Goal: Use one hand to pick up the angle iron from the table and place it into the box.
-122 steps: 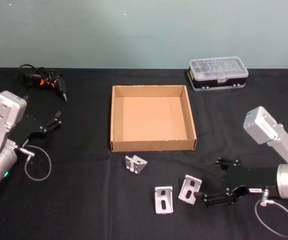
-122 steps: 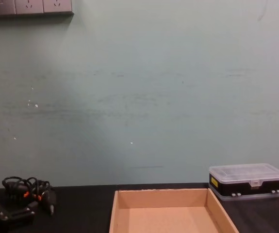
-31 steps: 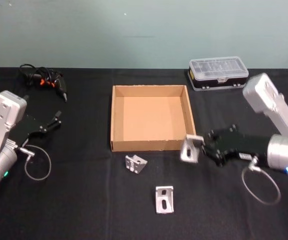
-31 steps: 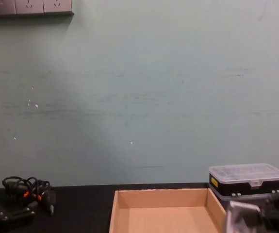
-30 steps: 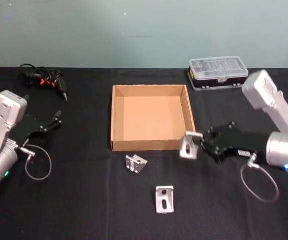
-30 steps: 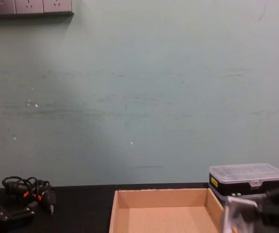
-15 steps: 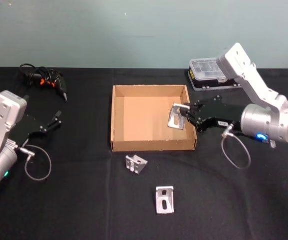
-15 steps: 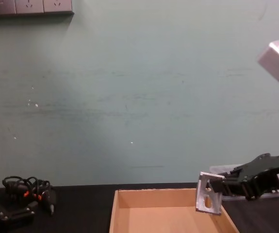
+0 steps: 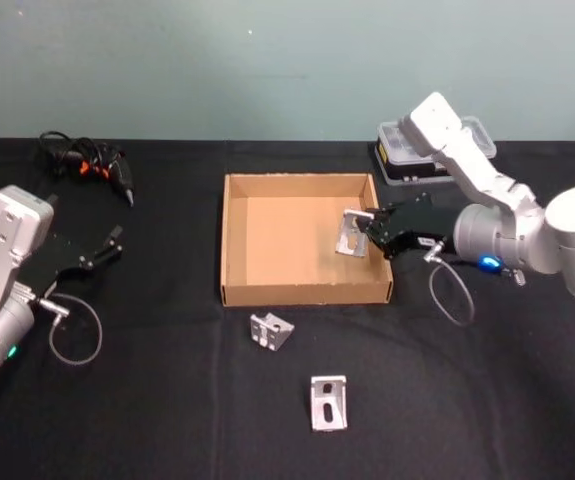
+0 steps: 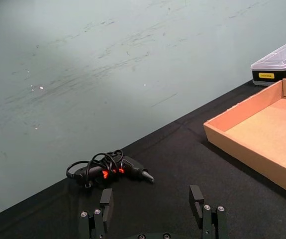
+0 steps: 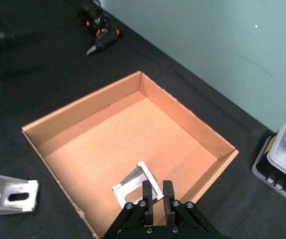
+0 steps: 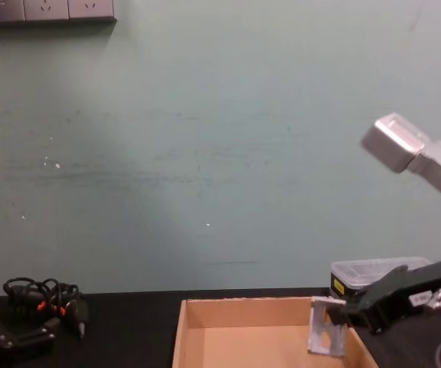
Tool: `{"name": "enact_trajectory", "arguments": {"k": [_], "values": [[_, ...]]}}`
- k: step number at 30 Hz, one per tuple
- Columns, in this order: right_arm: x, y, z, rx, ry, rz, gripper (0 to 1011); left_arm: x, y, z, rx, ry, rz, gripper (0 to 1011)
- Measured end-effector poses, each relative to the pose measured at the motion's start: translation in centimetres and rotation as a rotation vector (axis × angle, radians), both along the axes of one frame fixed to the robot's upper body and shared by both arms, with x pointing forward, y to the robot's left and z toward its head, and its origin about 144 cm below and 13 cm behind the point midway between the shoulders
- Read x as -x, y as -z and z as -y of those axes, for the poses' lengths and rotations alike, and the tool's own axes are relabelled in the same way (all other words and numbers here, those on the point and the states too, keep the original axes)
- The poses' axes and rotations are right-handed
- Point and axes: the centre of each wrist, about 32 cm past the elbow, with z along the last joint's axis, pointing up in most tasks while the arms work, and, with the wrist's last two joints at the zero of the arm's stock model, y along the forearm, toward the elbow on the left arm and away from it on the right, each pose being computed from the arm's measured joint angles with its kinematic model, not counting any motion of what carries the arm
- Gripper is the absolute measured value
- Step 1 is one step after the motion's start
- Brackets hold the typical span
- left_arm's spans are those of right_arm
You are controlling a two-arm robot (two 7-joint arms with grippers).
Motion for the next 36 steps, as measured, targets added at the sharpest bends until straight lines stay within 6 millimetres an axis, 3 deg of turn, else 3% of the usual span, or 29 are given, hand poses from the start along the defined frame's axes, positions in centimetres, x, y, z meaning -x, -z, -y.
{"name": "enact_trajectory", "arguments": {"k": [10,20,32,35,36], "values": [[-1.0,1.7,-1.2,0.048,0.012,-0.033,127,0.0,0.0,0.0,0.000,0.000,0.000,1000],[-1.2,2.1,-1.5,0.050,0.012,-0.041,135,0.0,0.0,0.0,0.000,0.000,0.000,1000],[-0.9,2.3,-1.1,0.022,0.025,-0.020,482,0.0,0.0,0.0,0.000,0.000,0.000,1000],[-0.8,2.2,-0.9,0.016,0.028,-0.015,627,0.0,0.0,0.0,0.000,0.000,0.000,1000],[-0.8,2.2,-0.9,0.015,0.028,-0.013,627,0.0,0.0,0.0,0.000,0.000,0.000,1000]]}}
